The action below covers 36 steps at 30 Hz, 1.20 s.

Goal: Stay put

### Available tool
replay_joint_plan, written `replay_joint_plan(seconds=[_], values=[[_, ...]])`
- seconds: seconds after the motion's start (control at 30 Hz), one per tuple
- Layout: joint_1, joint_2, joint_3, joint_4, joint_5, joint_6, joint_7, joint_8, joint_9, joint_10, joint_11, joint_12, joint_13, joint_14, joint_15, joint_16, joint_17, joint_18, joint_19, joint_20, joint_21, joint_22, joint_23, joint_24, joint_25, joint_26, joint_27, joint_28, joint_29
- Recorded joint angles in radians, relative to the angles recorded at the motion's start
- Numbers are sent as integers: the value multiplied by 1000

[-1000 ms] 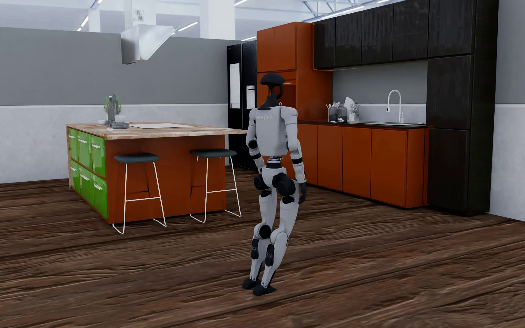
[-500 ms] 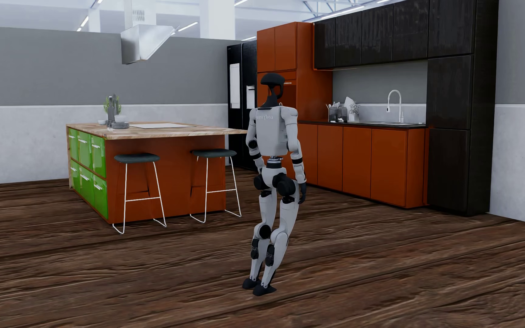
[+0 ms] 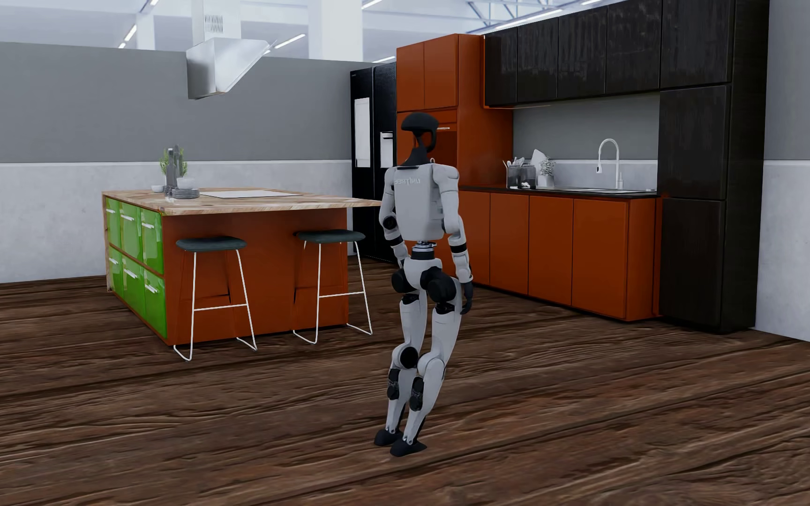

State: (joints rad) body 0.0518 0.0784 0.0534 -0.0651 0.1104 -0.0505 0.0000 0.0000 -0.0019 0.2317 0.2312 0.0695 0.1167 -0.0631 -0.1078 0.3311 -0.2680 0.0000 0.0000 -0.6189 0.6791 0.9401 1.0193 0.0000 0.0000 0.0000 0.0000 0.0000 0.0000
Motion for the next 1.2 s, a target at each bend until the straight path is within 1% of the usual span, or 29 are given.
replay_joint_plan(seconds=[0.27, 0.4, 0.47, 0.53, 0.87, 0.9, 1.03, 1.17, 1.2], values=[[6, 1, -1, 4, 3, 12, 0, 0, -13, -1, 7, 9, -3, 3, -6, -6, -1, 0, 0, 10, -6, -2, 5, 0, 0, 0, 0, 0, 0], [4, 4, -10, 4, 6, 17, 0, 0, -19, -4, -5, 5, 5, 2, 0, -5, -3, 0, 0, -8, -21, 5, 7, 0, 0, 0, 0, 0, 0], [2, 5, -12, 5, 8, 19, 0, 0, -20, -4, -12, 9, 4, 4, 6, -5, -6, 0, 0, -12, -11, 4, 11, 0, 0, 0, 0, 0, 0], [-2, 4, -14, 6, 8, 17, 0, 0, -22, -2, -13, 11, 6, 6, 6, -4, -5, 0, 0, -1, -11, 4, 18, 0, 0, 0, 0, 0, 0], [-11, -9, -11, 7, 5, 17, 0, 0, -17, -1, -4, 7, 8, 9, 0, 2, -7, 0, 0, -24, -6, 2, 14, 0, 0, 0, 0, 0, 0], [-10, -9, -11, 6, 5, 17, 0, 0, -15, -3, -3, 10, 7, 9, 0, 3, -9, 0, 0, -20, 1, -1, 15, 0, 0, 0, 0, 0, 0], [-13, -8, -11, 7, 2, 17, 0, 0, -18, 5, 4, 16, 26, 13, -9, 3, -9, 0, 0, 37, -65, -11, -2, 0, 0, 0, 0, 0, 0], [-24, -14, -18, 21, 5, 19, 0, 0, -3, 24, 35, 26, 36, 27, -29, 8, -9, 0, 0, 79, -91, -22, -12, 0, 0, 0, 0, 0, 0], [-22, -13, -14, 19, 3, 13, 0, 0, -4, 22, 36, 33, 50, 32, -32, 12, -14, 0, 0, 87, -100, -27, -35, 0, 0, 0, 0, 0, 0]])
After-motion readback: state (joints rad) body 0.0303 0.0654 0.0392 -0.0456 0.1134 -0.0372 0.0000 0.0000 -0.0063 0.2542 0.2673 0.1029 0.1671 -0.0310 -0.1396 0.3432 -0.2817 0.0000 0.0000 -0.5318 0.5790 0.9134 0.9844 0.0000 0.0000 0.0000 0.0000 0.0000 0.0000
